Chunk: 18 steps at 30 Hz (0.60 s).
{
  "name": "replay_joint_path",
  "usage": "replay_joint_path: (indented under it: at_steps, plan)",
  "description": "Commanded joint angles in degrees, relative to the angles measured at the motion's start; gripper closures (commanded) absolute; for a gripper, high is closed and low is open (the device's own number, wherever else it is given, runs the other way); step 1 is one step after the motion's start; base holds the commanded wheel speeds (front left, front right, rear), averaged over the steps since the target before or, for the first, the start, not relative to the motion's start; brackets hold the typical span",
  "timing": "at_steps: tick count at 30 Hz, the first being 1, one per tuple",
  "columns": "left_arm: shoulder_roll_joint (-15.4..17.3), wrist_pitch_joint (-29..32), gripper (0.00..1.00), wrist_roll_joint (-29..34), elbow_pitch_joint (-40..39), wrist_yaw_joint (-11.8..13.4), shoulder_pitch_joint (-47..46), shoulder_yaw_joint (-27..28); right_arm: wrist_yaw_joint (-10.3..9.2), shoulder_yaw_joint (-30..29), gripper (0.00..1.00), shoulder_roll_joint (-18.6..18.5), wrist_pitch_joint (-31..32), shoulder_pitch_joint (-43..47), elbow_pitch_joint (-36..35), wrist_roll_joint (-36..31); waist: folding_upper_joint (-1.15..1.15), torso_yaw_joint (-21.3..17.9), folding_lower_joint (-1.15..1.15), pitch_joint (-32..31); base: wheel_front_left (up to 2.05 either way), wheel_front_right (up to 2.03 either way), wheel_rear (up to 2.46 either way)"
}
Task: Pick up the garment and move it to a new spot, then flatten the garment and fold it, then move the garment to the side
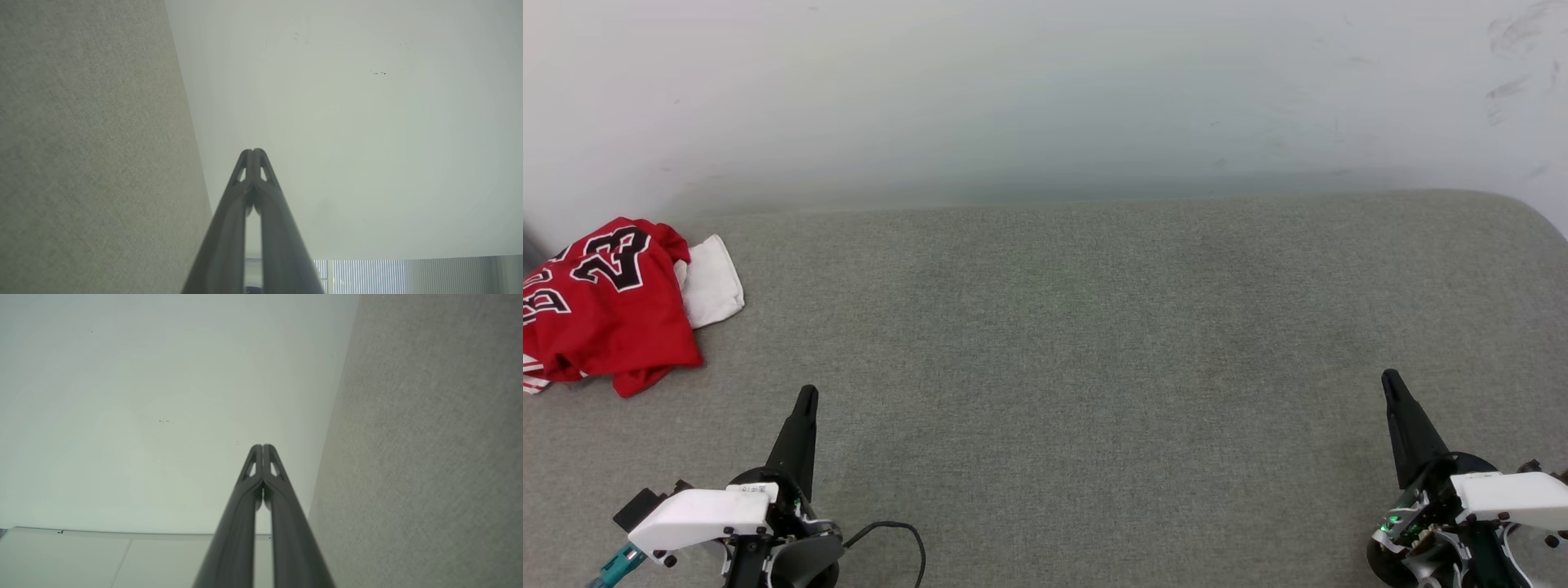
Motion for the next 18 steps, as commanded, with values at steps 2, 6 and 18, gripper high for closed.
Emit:
replay_joint_path:
  at_steps: [2,6,18]
  plan:
    - [-0.07,0.07,1.0,0.08,0.04,-0.15,-0.44,0.11,-0.02,0.0,1.0,0.17,0.04,-0.62,0.04,0.23,0.0,0.0,0.0,0.0,0.0,0.0,0.0]
    - [-0.07,0.07,1.0,0.08,0.04,-0.15,-0.44,0.11,-0.02,0.0,1.0,0.17,0.04,-0.62,0.04,0.23,0.0,0.0,0.0,0.0,0.0,0.0,0.0]
    - [-0.07,0.07,1.0,0.08,0.04,-0.15,-0.43,0.11,-0.02,0.0,1.0,0.17,0.04,-0.62,0.04,0.23,0.0,0.0,0.0,0.0,0.0,0.0,0.0]
